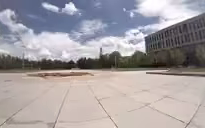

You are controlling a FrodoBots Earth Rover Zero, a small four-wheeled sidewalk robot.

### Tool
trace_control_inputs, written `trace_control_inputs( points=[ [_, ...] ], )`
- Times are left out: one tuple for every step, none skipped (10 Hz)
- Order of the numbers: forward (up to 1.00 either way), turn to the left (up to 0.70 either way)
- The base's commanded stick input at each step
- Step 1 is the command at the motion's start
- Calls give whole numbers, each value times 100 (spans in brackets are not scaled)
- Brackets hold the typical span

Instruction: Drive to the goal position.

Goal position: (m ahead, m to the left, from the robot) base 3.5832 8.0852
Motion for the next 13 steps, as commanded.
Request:
trace_control_inputs(
  points=[
    [70, 0],
    [70, 0],
    [70, 0],
    [70, 0],
    [70, 0],
    [70, 0],
    [70, 0],
    [70, 0],
    [70, 0],
    [70, 0],
    [70, 28],
    [27, 56],
    [0, 70]
  ],
)
